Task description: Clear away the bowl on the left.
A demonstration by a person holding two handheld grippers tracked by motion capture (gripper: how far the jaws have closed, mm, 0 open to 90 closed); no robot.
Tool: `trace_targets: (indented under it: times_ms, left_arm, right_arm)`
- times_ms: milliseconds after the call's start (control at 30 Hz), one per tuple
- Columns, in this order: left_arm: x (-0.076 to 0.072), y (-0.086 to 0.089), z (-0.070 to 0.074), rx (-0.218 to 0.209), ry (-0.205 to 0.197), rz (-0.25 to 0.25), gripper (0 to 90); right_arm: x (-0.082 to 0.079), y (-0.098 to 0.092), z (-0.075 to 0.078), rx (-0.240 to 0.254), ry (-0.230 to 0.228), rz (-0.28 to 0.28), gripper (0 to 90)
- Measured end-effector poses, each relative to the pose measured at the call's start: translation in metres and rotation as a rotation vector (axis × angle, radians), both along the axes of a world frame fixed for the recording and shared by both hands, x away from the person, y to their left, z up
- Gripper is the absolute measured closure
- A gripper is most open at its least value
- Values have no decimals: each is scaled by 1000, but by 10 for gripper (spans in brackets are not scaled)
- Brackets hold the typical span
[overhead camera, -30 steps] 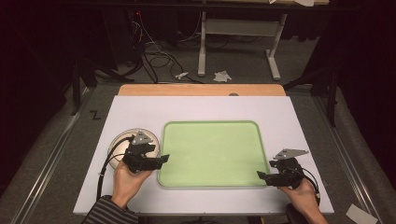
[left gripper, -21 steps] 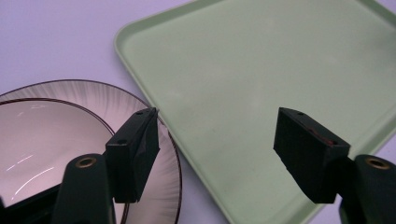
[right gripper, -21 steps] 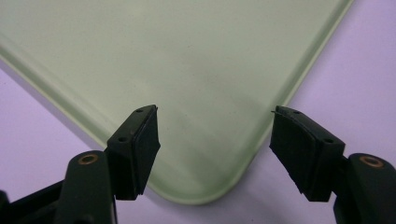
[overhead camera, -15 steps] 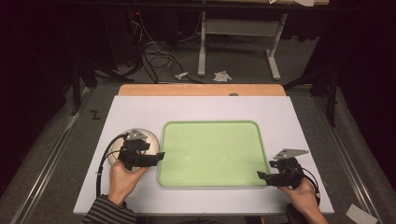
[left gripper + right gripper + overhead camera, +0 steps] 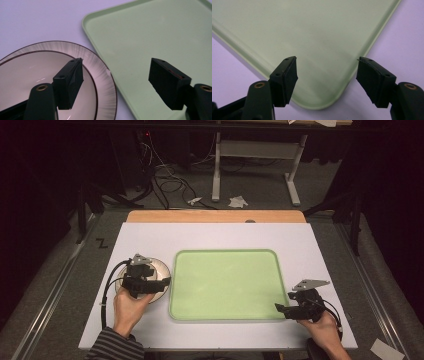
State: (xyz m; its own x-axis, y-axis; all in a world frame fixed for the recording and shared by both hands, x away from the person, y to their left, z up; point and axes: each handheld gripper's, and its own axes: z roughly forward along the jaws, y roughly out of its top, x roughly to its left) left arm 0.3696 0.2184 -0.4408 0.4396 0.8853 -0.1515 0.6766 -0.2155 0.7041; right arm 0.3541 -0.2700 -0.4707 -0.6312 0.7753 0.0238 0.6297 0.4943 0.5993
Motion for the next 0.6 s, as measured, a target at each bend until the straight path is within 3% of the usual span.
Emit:
trace_targets:
  times_ms: [133, 233, 467, 600]
  left_arm:
    - [2, 12, 3, -23, -19, 43, 250]
    - [3, 19, 3, -1, -18, 74, 237]
    - [6, 39, 2, -19, 1, 130, 226]
    - [8, 47, 1, 0, 12, 154, 197]
  right_arm:
    - [-1, 0, 0, 9, -4, 12, 342]
    - [0, 0, 0, 11, 3, 18, 343]
    - [0, 0, 0, 3, 0, 24, 349]
    - [0, 0, -1, 7, 10, 26, 349]
